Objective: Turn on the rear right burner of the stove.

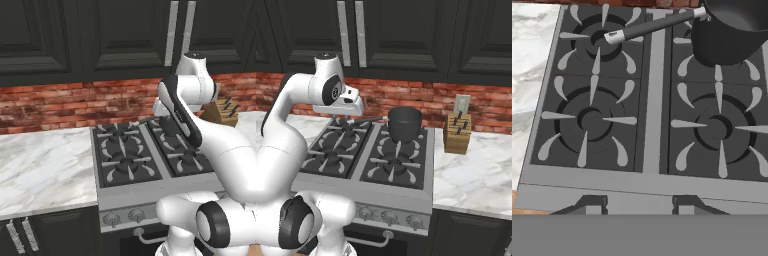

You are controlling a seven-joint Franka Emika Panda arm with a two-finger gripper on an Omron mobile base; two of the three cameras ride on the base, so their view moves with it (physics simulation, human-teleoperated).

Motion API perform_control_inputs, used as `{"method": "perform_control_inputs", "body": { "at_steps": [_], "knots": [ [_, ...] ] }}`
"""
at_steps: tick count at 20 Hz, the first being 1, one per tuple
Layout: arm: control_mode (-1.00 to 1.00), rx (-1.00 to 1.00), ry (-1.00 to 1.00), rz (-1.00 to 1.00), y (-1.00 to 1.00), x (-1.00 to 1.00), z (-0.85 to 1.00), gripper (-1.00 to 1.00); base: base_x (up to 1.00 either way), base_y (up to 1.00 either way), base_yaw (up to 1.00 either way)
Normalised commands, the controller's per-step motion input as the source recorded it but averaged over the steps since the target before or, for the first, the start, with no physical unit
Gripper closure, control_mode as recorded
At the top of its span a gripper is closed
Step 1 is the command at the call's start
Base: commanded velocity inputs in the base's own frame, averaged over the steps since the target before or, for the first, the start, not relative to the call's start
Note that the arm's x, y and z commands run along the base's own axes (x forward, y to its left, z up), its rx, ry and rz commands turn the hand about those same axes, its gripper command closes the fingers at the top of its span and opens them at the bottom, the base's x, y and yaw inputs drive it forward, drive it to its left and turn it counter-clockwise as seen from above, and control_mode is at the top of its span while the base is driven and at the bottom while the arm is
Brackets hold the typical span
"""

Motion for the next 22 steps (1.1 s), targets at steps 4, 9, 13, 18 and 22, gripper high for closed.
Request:
{"method": "perform_control_inputs", "body": {
  "at_steps": [4,9,13,18,22],
  "knots": [
    [1.0,0.0,0.0,0.0,0.0,0.0,0.0,-1.0,-0.01,0.08,0.01],
    [1.0,0.0,0.0,0.0,0.0,0.0,0.0,-1.0,-0.06,0.42,0.01],
    [1.0,0.0,0.0,0.0,0.0,0.0,0.0,-1.0,0.0,0.53,0.0],
    [1.0,0.0,0.0,0.0,0.0,0.0,0.0,-1.0,-0.02,0.52,0.0],
    [1.0,0.0,0.0,0.0,0.0,0.0,0.0,-1.0,-0.03,0.34,0.0]
  ]
}}
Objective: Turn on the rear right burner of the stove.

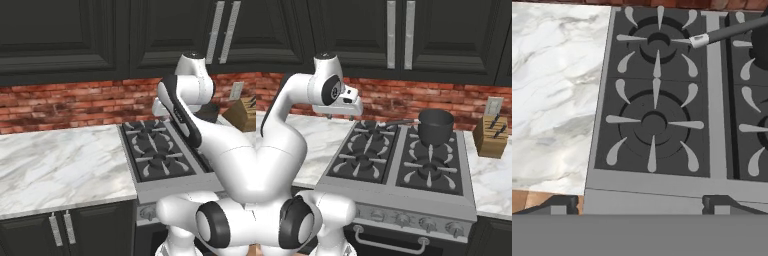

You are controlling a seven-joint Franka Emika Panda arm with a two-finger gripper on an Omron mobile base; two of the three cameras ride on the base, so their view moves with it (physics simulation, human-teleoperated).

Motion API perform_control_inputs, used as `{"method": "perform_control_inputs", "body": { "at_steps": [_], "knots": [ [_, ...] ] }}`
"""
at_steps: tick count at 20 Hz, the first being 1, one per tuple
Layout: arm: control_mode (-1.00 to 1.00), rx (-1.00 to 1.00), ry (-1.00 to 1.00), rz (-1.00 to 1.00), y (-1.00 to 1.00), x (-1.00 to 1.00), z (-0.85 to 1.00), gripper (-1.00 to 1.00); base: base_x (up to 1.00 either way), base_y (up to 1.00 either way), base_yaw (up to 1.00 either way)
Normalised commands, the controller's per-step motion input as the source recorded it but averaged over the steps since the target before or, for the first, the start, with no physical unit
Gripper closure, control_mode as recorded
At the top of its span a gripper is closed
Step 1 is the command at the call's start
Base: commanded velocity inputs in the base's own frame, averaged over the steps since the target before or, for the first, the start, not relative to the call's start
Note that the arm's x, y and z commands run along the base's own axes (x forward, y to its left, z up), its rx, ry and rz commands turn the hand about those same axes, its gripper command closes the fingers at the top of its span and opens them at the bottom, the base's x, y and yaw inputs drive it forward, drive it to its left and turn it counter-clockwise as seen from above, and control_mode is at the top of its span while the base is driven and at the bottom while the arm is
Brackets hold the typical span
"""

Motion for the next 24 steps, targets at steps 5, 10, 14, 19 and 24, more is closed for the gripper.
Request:
{"method": "perform_control_inputs", "body": {
  "at_steps": [5,10,14,19,24],
  "knots": [
    [1.0,0.0,0.0,0.0,0.0,0.0,0.0,-1.0,-0.12,0.02,0.0],
    [1.0,0.0,0.0,0.0,0.0,0.0,0.0,-1.0,-0.04,0.0,0.0],
    [1.0,0.0,0.0,0.0,0.0,0.0,0.0,-1.0,0.0,0.0,0.0],
    [-1.0,0.0,-0.1,0.0,-0.47,-0.2,-0.35,-1.0,0.0,0.0,0.0],
    [-1.0,0.04,-0.09,0.0,-1.0,-0.39,-0.33,-1.0,0.0,0.0,0.0]
  ]
}}
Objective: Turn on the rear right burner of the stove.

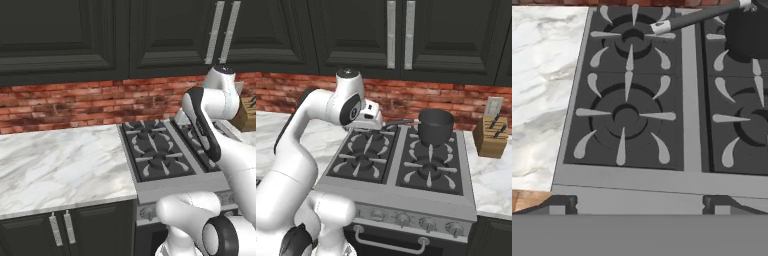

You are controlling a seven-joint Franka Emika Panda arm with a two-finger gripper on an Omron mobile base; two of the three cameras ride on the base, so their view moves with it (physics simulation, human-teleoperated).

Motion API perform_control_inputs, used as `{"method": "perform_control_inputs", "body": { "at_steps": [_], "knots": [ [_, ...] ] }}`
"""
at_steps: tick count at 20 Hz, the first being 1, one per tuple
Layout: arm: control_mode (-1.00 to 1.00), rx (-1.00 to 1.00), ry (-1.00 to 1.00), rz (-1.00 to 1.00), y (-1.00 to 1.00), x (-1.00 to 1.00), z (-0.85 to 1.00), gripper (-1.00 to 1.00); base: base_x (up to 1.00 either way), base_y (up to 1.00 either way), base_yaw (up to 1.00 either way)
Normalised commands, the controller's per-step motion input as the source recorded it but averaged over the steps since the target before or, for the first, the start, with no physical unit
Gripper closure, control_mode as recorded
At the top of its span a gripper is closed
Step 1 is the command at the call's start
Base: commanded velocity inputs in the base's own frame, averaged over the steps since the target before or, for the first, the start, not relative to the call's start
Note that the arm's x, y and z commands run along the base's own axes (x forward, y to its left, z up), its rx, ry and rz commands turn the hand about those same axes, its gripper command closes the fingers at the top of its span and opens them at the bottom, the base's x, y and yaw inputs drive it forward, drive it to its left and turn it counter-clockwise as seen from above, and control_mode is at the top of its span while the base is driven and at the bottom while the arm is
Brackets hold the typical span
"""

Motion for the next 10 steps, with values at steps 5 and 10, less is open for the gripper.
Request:
{"method": "perform_control_inputs", "body": {
  "at_steps": [5,10],
  "knots": [
    [-1.0,0.0,-0.13,0.0,-1.0,-0.46,-0.28,-1.0,0.0,0.0,0.0],
    [-1.0,0.0,-0.17,0.02,-0.99,-0.36,-0.42,-1.0,0.0,0.0,0.0]
  ]
}}
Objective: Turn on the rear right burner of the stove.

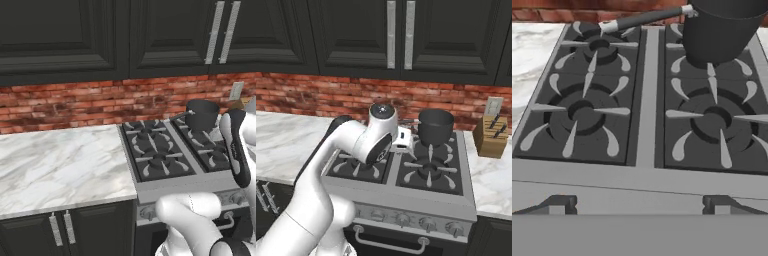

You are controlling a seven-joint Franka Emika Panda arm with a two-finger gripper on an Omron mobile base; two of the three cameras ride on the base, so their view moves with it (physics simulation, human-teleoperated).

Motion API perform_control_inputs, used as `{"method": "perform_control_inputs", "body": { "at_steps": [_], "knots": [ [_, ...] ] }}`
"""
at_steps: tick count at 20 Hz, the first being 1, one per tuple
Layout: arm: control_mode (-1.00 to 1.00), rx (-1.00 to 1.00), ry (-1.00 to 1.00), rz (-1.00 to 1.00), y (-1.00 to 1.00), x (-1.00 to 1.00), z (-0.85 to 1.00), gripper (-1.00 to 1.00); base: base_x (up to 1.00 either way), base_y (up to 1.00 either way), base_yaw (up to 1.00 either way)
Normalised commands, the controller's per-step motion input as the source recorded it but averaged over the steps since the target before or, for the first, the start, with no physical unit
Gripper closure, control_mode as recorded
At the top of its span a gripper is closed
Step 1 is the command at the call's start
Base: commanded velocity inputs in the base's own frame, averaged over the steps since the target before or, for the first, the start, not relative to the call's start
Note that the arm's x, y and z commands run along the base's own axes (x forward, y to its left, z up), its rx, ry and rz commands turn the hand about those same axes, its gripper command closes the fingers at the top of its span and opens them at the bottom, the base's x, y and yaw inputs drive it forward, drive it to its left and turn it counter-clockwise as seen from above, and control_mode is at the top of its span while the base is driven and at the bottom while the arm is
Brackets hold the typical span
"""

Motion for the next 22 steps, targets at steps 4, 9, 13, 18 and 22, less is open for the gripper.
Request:
{"method": "perform_control_inputs", "body": {
  "at_steps": [4,9,13,18,22],
  "knots": [
    [-1.0,-0.03,-0.19,0.12,-1.0,-0.11,-0.59,-1.0,0.0,0.0,0.0],
    [-1.0,-0.08,-0.25,0.12,-0.88,-0.32,-0.78,-1.0,0.0,0.0,0.0],
    [-1.0,0.0,-0.61,0.12,-0.04,-0.32,-0.77,-1.0,0.0,0.0,0.0],
    [-1.0,0.0,-0.6,0.03,0.0,-0.36,-0.65,-1.0,0.0,0.0,0.0],
    [-1.0,0.0,-0.31,0.0,-0.14,-0.35,-0.3,-1.0,0.0,0.0,0.0]
  ]
}}
